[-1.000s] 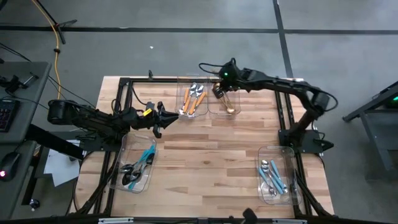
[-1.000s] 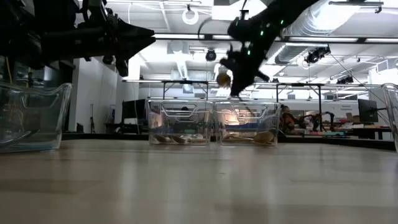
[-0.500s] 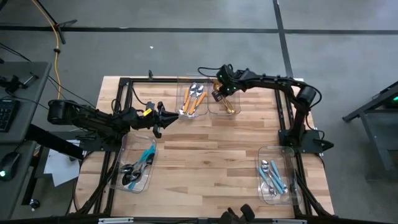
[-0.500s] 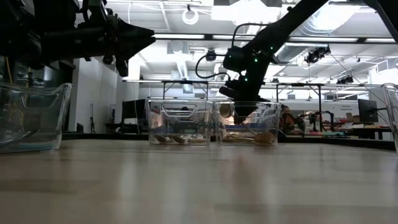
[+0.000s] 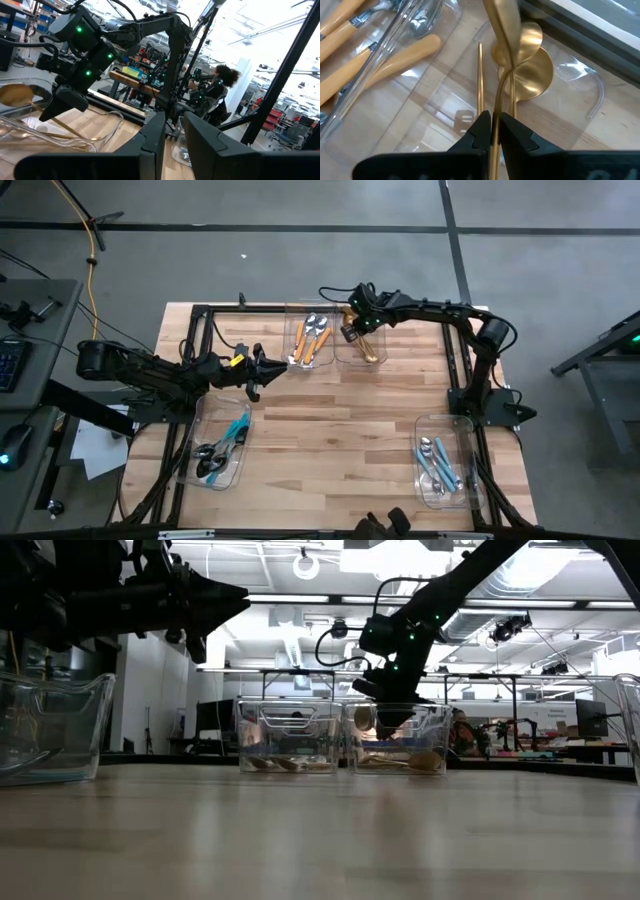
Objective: Sort silverware by color (type)
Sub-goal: Put the gold spoon into the top right transparent bin, then return to Home Position
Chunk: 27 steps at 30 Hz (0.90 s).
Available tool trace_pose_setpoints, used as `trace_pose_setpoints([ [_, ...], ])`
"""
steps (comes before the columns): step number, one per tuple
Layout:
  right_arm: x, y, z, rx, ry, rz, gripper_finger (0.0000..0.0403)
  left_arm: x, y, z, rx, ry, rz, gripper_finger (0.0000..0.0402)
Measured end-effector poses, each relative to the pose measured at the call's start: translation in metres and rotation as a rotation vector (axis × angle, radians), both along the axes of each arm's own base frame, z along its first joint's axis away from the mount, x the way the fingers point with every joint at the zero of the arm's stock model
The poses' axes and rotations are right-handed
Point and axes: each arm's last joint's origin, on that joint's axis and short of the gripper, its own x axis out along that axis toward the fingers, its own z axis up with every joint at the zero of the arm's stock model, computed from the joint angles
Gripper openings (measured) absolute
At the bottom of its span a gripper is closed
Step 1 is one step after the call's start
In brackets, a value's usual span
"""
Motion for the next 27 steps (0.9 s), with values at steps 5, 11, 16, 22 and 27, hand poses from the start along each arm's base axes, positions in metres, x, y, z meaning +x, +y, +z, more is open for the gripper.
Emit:
trace_pose_setpoints([
  [5, 0.0001, 0.0001, 0.0, -0.001, 0.001, 0.002, 0.0021, 0.0, 0.0, 0.0, -0.001, 0.0, 0.0, 0.0063],
  [11, 0.0001, 0.0001, 0.0, -0.006, 0.005, 0.012, 0.0022, 0.0, 0.0, -0.0001, -0.001, 0.001, -0.001, 0.0063],
  [16, 0.0001, 0.0001, 0.0, -0.008, 0.006, 0.019, 0.0023, 0.0001, -0.0004, -0.0001, 0.002, 0.001, -0.013, 0.0062],
  [22, 0.0001, 0.0001, 0.0, -0.01, 0.008, 0.023, 0.0023, 0.0001, -0.0005, -0.0001, 0.003, 0.001, -0.018, 0.0063],
  [27, 0.0001, 0.0001, 0.0, -0.011, 0.009, 0.026, 0.0023, 0.0001, -0.0005, -0.0001, 0.003, 0.001, -0.018, 0.0063],
])
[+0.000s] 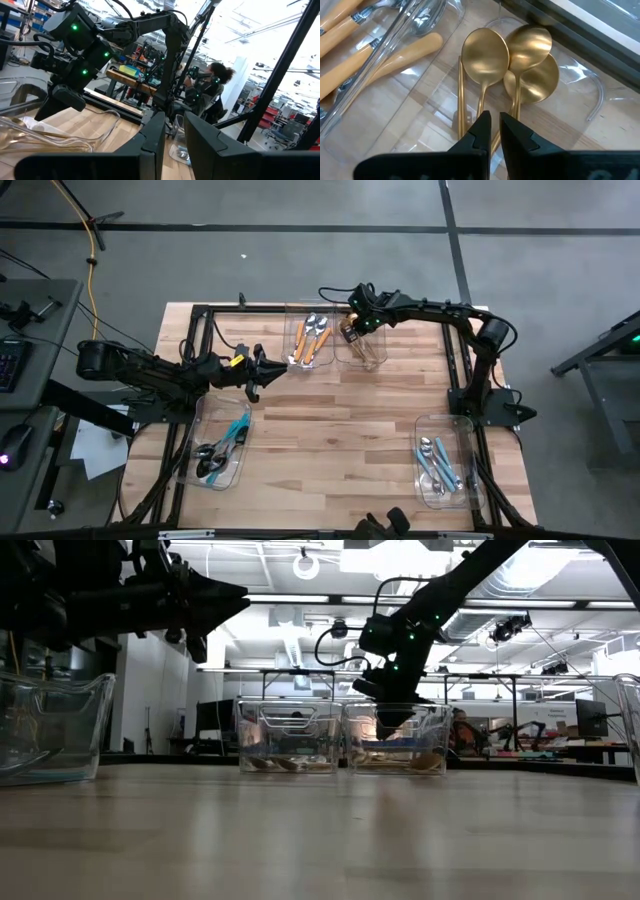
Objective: Sort silverware by color (type)
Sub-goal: Return to Home Position
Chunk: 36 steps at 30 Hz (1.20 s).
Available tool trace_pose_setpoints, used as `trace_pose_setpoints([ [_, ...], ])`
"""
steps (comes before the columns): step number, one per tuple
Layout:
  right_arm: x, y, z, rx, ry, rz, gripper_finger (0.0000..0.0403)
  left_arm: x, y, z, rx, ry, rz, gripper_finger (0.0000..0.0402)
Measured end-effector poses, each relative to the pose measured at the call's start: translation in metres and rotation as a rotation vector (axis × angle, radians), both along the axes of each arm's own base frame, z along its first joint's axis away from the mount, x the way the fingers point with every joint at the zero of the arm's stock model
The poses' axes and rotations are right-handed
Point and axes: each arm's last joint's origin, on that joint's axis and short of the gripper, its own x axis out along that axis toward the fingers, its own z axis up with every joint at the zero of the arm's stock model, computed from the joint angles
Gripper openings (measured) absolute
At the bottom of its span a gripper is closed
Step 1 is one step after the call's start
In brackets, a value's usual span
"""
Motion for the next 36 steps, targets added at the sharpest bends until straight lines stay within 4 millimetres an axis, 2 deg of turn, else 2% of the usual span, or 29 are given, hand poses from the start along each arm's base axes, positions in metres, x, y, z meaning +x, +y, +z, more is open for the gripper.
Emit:
trace_pose_setpoints([
  [15, 0.0, 0.0, 0.0, -0.009, 0.007, 0.024, 0.0031, 0.0, 0.0, 0.0, 0.0, 0.0, 0.0, 0.0063],
  [18, 0.0, 0.0, 0.0001, -0.01, 0.008, 0.027, 0.0059, 0.0, 0.0, 0.0, 0.0, 0.0, 0.0, 0.0063],
  [28, 0.0, 0.0, 0.0001, -0.009, 0.007, 0.024, 0.0196, 0.0, 0.0, 0.0, 0.0, 0.0, 0.0, 0.0063],
  [32, 0.0, 0.0, 0.0001, -0.009, 0.007, 0.023, 0.0225, 0.0, 0.0, 0.0, 0.0, 0.0, 0.0, 0.0063],
  [36, -0.0001, 0.0001, 0.0001, -0.007, 0.007, 0.02, 0.0233, 0.0, 0.0, 0.0, 0.0, 0.0, 0.0, 0.0063],
])
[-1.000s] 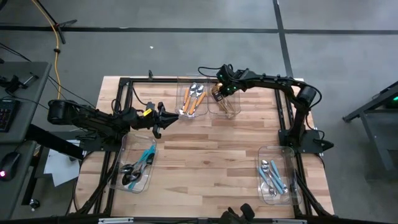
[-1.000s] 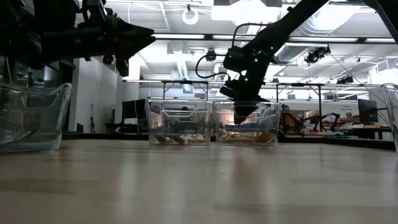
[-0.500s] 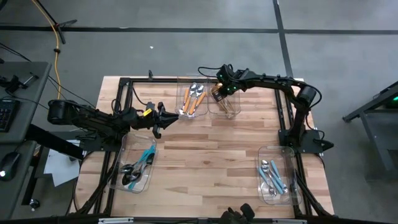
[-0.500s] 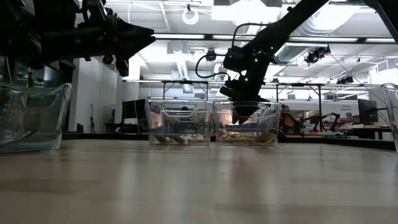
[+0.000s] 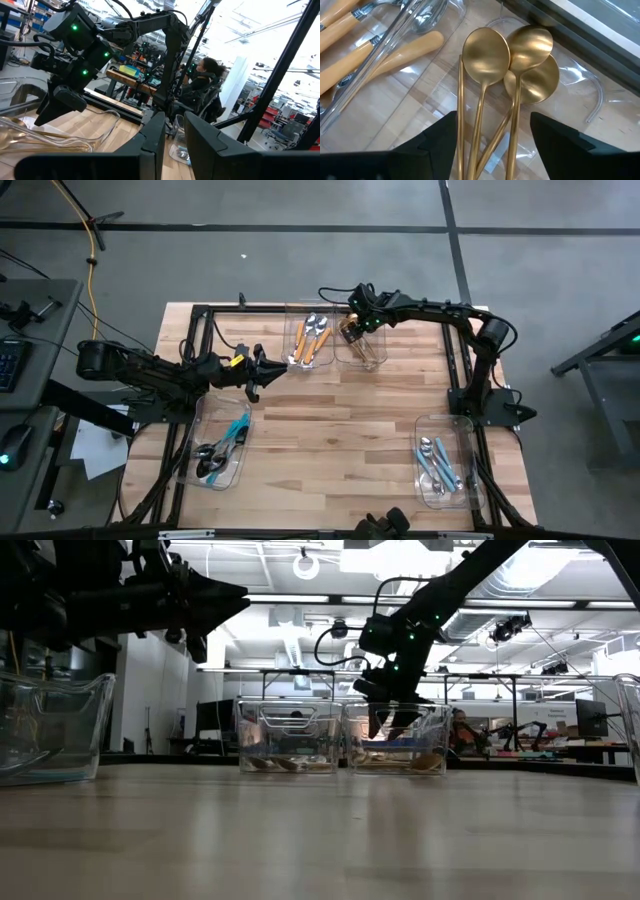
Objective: Sort silverware by color (type)
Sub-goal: Return to Home Position
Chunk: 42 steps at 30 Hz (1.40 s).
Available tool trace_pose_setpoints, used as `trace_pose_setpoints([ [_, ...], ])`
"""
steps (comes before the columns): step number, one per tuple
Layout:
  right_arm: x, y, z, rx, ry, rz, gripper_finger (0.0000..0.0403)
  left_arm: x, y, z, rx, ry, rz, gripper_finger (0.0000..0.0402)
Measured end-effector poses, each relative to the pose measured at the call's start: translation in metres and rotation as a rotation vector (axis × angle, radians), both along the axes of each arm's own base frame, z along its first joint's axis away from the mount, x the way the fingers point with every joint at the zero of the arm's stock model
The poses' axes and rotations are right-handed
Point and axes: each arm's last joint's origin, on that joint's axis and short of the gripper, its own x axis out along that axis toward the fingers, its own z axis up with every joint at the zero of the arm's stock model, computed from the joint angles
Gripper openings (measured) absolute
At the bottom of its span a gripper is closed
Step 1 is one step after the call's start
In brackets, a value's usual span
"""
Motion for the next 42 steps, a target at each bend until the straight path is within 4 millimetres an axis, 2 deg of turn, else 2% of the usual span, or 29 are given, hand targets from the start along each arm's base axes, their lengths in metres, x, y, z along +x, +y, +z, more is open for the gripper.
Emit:
trace_pose_setpoints([
  [18, -0.001, 0.0, 0.0, 0.005, 0.007, -0.001, 0.0232, 0.0, 0.0, 0.0, 0.0, 0.0, 0.0, 0.0063],
  [22, -0.002, 0.002, 0.008, -0.003, -0.013, 0.039, 0.0232, 0.0, 0.0, 0.0, 0.001, 0.0, 0.001, 0.0063],
  [25, -0.007, 0.007, 0.03, -0.03, -0.071, 0.075, 0.0232, 0.0, 0.0, 0.0, 0.012, 0.0, 0.005, 0.0063],
  [29, -0.024, 0.019, 0.079, -0.139, -0.167, 0.115, 0.0232, 0.0, 0.0, 0.0, 0.025, 0.002, 0.008, 0.0063],
  [33, -0.048, 0.042, 0.131, -0.261, -0.281, 0.167, 0.0232, 0.0, 0.0, 0.0, 0.025, 0.001, 0.008, 0.0063],
  [36, -0.067, 0.065, 0.163, -0.333, -0.352, 0.216, 0.0232, 0.0, 0.0, 0.0, 0.025, 0.001, 0.008, 0.0063],
  [39, -0.086, 0.087, 0.186, -0.384, -0.412, 0.258, 0.0232, 0.0, 0.0, 0.0, 0.016, 0.001, 0.006, 0.0063],
  [42, -0.104, 0.106, 0.196, -0.419, -0.467, 0.287, 0.0232, 0.0, 0.001, 0.0, 0.002, -0.001, 0.003, 0.0063],
])
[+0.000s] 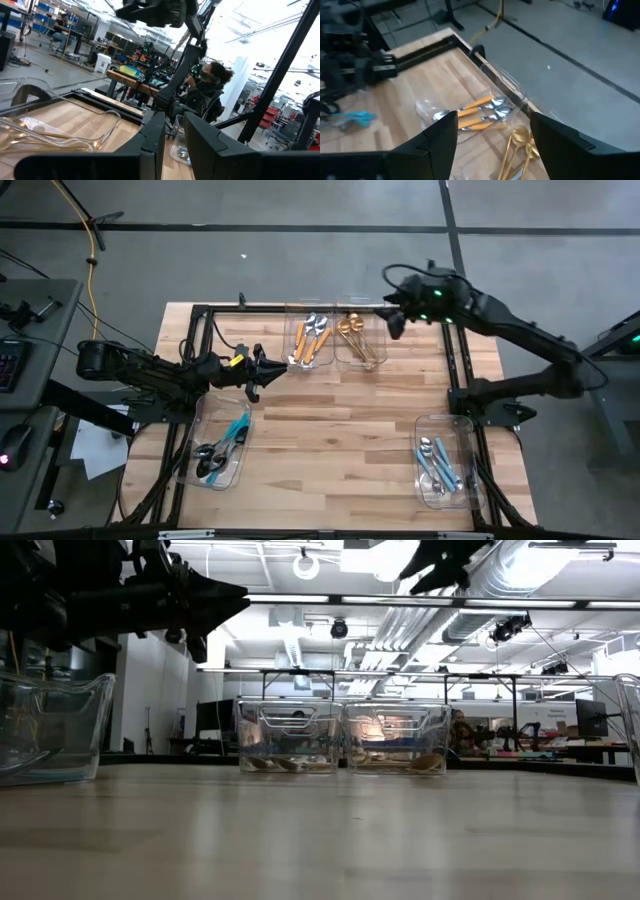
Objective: Sort silverware by color (type)
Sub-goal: Return to Home Position
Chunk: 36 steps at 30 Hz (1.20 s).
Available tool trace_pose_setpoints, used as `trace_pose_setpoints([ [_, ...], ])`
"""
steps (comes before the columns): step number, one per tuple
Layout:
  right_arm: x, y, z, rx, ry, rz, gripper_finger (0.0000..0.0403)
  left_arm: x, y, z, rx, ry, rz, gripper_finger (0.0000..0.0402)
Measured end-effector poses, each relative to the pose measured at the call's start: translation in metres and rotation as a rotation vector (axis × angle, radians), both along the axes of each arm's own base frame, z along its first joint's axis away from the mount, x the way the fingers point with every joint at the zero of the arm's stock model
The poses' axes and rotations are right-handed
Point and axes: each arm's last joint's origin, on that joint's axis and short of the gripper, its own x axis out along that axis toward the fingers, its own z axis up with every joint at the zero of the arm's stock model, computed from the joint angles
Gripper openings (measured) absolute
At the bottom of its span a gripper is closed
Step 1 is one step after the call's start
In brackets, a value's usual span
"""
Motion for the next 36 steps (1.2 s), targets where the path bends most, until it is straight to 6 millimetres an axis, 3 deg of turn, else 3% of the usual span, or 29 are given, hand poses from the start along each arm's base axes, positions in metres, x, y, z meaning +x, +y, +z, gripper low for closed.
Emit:
trace_pose_setpoints([
  [9, -0.033, 0.025, -0.006, -0.041, -0.079, -0.014, 0.0232, 0.0, 0.0, 0.0, 0.024, 0.003, 0.014, 0.0063],
  [12, -0.031, 0.029, -0.015, -0.036, -0.099, 0.031, 0.0232, 0.0, 0.0, 0.0, 0.028, 0.003, 0.019, 0.0063],
  [18, -0.009, 0.051, -0.045, -0.025, -0.215, 0.293, 0.0232, -0.001, -0.001, 0.003, 0.09, -0.006, -0.02, 0.0063],
  [23, 0.004, 0.083, -0.065, -0.034, -0.297, 0.446, 0.0232, -0.002, -0.004, 0.021, 0.121, -0.092, -0.095, 0.0063],
  [27, 0.003, 0.112, -0.075, -0.057, -0.338, 0.533, 0.0232, -0.005, -0.007, 0.037, 0.142, -0.112, -0.157, 0.0062],
  [31, -0.008, 0.134, -0.075, -0.116, -0.352, 0.54, 0.0232, -0.006, -0.012, 0.048, 0.164, 0.001, -0.159, 0.0062],
  [36, -0.02, 0.146, -0.069, -0.162, -0.381, 0.532, 0.0232, -0.01, -0.022, 0.073, 0.213, 0.188, -0.135, 0.0062],
])
